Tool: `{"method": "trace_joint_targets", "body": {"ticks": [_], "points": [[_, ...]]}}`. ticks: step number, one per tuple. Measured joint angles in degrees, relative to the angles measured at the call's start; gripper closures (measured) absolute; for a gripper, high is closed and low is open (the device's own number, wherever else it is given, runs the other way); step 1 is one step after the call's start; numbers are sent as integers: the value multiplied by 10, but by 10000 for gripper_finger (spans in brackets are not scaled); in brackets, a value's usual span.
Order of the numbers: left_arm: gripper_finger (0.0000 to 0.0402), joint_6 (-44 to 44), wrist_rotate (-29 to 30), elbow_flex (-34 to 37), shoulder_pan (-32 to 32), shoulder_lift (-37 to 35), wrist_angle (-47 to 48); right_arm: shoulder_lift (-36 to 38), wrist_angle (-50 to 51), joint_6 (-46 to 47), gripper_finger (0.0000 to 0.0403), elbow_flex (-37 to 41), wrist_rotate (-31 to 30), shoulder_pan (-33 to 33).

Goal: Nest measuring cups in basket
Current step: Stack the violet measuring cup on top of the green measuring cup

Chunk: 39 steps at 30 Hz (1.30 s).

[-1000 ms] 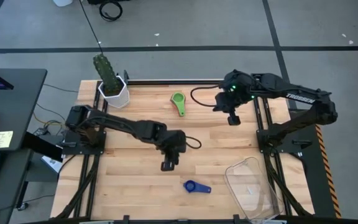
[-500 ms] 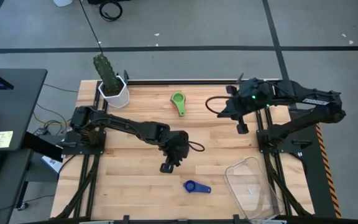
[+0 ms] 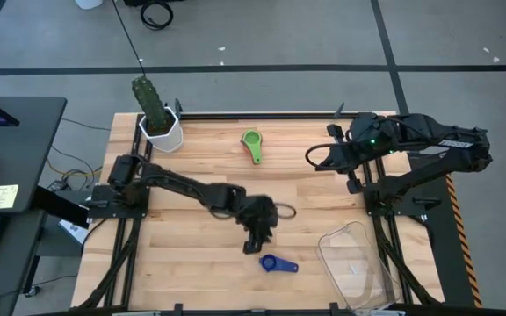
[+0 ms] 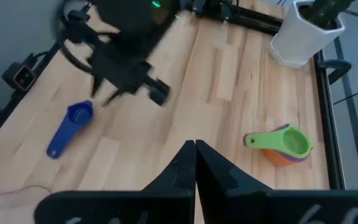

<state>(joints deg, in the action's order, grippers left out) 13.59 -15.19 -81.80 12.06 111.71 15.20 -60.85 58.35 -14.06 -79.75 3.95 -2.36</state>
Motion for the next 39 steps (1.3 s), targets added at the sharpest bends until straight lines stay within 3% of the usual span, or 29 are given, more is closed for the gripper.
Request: {"method": "trace_joint_targets", "body": {"ticks": [5, 10, 22, 39], "points": [[292, 15, 9, 0, 37, 23, -14, 7, 25, 0, 394, 0, 1, -12], [292, 5, 78, 0, 68, 46, -18, 9, 34, 3, 394, 0, 1, -33], [292, 48, 130, 0, 73, 89, -38, 9, 35, 17, 394, 0, 1, -83], [301, 25, 109, -1, 70, 125, -57, 9, 41, 34, 394, 0, 0, -97]]}}
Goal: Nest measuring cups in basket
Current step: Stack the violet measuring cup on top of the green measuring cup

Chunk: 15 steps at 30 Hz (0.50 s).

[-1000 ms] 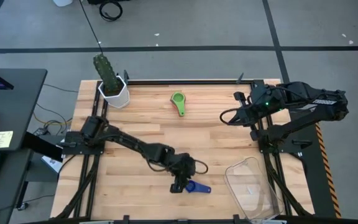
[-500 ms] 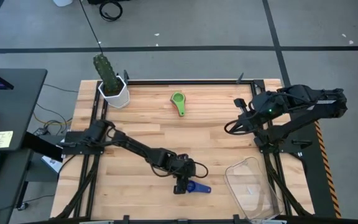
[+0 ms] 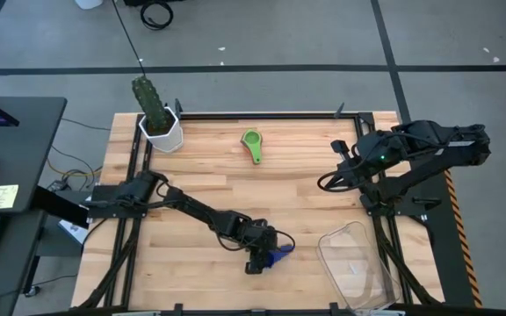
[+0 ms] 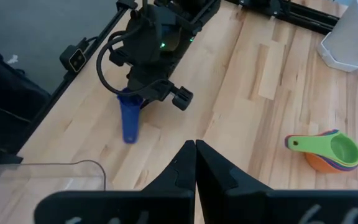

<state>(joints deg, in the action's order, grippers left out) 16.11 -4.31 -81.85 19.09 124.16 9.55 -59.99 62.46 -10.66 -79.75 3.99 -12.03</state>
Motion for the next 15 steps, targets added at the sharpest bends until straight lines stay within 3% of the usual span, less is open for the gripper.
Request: {"method": "trace_joint_targets", "body": {"ticks": [7, 15], "points": [[383, -14, -2, 0, -3, -1, -1, 0, 3, 0, 394, 0, -1, 0], [386, 26, 0, 1, -22, -21, 7, 0, 3, -14, 394, 0, -1, 0]]}}
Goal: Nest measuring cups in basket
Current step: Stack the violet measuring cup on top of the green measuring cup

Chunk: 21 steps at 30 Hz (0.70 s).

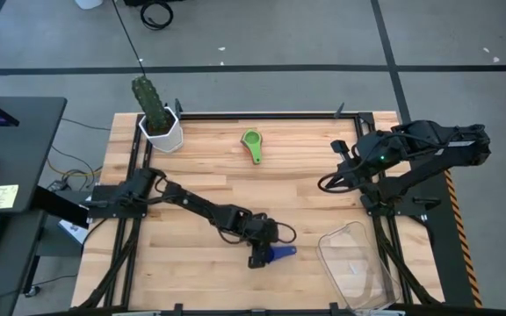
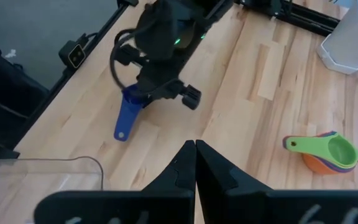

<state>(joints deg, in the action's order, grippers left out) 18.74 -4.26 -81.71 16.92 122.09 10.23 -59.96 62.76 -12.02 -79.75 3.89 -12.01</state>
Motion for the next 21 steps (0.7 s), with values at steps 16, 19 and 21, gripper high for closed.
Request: {"method": "trace_joint_targets", "body": {"ticks": [16, 19, 21], "points": [[386, -104, 0, 0, -118, -249, 255, 0, -39, -5, 394, 0, -118, 11], [386, -148, 11, -1, -166, -288, 302, -3, -85, 23, 394, 0, -146, 33], [386, -187, 17, -1, -202, -303, 328, -9, -108, 33, 394, 0, -156, 52]]}}
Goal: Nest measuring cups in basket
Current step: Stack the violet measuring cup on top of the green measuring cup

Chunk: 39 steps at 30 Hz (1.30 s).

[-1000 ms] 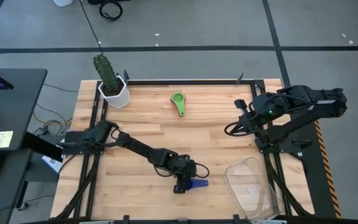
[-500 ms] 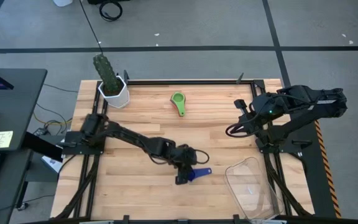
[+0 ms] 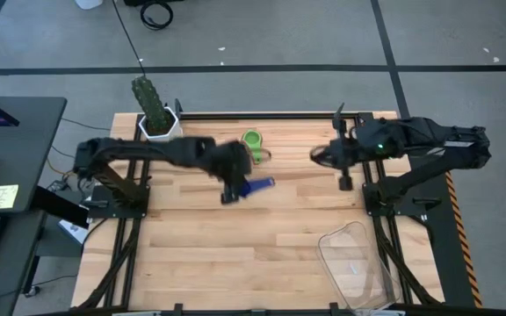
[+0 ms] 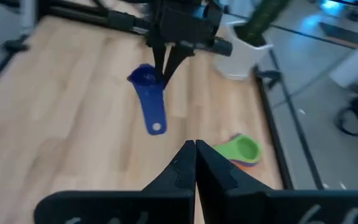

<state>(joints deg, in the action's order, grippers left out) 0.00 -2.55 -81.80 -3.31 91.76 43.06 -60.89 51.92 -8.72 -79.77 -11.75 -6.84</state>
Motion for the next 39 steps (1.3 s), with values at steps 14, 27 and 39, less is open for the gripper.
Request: {"method": "trace_joint_targets", "body": {"ticks": [14, 27, 39], "points": [[386, -404, -54, 0, -237, -11, 37, -117, -126, 98, 394, 0, 10, 154], [386, -514, -178, 0, -339, 27, -75, -195, -204, 162, 394, 0, 68, 289], [386, -519, -140, 0, -339, 51, -162, -241, -242, 154, 355, 0, 148, 369]]}}
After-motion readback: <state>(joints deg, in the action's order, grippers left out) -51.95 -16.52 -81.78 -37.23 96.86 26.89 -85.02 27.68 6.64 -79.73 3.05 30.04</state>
